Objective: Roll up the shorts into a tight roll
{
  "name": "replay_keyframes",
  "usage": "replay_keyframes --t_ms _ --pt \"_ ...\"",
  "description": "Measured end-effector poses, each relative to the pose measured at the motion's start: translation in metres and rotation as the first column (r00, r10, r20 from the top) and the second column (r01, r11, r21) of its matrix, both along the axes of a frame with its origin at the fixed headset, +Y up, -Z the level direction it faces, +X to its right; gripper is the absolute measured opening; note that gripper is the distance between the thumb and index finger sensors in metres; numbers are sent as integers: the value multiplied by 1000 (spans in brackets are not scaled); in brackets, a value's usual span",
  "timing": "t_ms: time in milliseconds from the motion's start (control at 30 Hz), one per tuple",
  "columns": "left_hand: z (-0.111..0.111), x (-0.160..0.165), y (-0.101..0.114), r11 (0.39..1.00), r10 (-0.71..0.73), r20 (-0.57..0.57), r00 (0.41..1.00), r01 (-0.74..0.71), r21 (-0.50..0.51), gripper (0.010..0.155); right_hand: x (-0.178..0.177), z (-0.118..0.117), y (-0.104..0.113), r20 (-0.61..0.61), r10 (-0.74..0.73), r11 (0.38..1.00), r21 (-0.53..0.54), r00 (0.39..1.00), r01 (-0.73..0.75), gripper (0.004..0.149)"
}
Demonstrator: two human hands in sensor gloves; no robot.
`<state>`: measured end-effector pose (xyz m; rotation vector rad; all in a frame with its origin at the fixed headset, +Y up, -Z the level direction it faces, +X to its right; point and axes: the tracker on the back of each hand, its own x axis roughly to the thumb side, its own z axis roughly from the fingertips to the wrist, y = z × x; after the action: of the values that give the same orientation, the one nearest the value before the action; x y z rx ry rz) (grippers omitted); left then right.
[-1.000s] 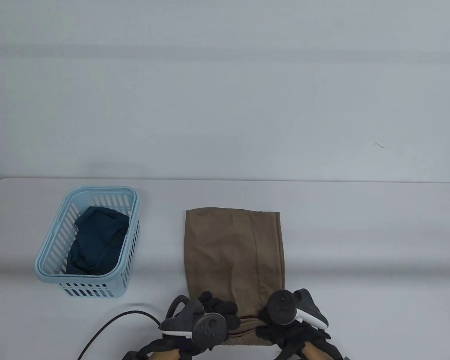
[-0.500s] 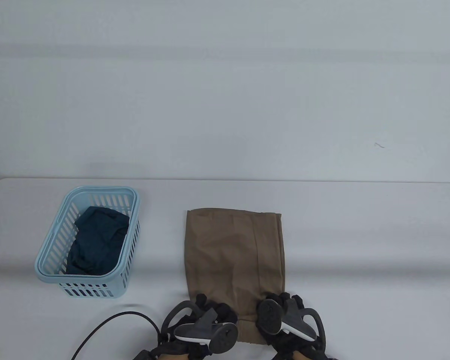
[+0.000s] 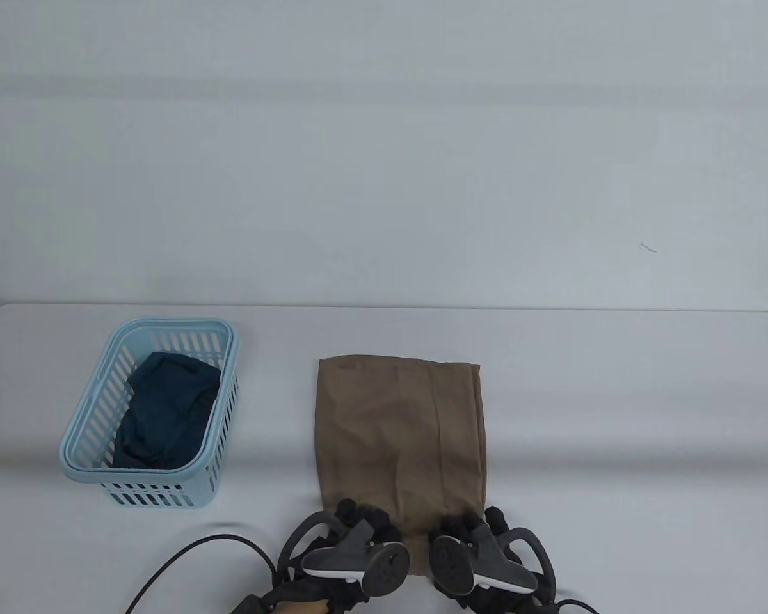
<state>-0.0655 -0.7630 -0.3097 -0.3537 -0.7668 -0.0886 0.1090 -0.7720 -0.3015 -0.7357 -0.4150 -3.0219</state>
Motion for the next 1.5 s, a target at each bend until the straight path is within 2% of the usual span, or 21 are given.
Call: replay_keyframes --t_ms 67,167,300,367,600,700,767,833,900,1000,1067,1133,1300,1400,1433,1500 --pt "-5 -6 2 997 51 -45 998 -54 -63 61 4 -4 2 34 -58 997 -51 998 59 63" --pt "-12 -16 8 986 128 -97 987 -137 -98 59 11 -10 5 109 -179 972 -132 978 192 60" --pt "-15 -22 11 968 200 -144 969 -218 -123 56 17 -15 4 189 -292 925 -193 938 327 58" --pt "-15 -21 10 964 219 -150 964 -238 -118 55 18 -15 3 217 -317 914 -190 923 358 57" --pt "-10 -14 1 977 213 -121 970 -211 25 52 8 -12 2 225 -199 974 -67 954 218 52" --pt "-7 -18 18 976 191 -66 979 -182 119 57 6 -12 3 242 -162 985 -20 957 172 51" --pt "-3 -21 31 973 208 -26 978 -204 107 57 5 -11 4 256 -156 987 10 954 159 51" --pt "2 -23 38 979 198 23 980 -199 36 49 4 -10 4 270 -151 989 43 951 145 51" --pt "5 -23 34 993 120 10 993 -120 2 49 4 -9 7 270 -155 988 63 950 143 52" --pt "5 -19 24 996 80 15 997 -80 38 56 4 -5 17 209 -198 976 129 958 174 55" --pt "3 -16 19 998 46 -1 999 -46 39 61 4 -1 23 142 -191 977 128 971 173 57" --pt "1 -13 14 998 24 -3 1000 -24 55 63 4 2 22 119 -134 989 75 984 126 59" --pt "1 -10 1 998 -46 -10 999 47 36 72 3 -1 5 92 40 997 -74 995 -33 75" --pt "0 -10 -8 997 -71 -14 997 71 23 77 1 -3 -5 87 75 997 -39 993 -72 75" --pt "-1 -10 -11 997 -73 -14 997 73 37 76 0 -2 -5 83 69 998 1 994 -69 74" --pt "-3 -11 -11 995 -64 -8 998 65 75 73 -1 -2 -3 77 55 998 8 996 -55 70"
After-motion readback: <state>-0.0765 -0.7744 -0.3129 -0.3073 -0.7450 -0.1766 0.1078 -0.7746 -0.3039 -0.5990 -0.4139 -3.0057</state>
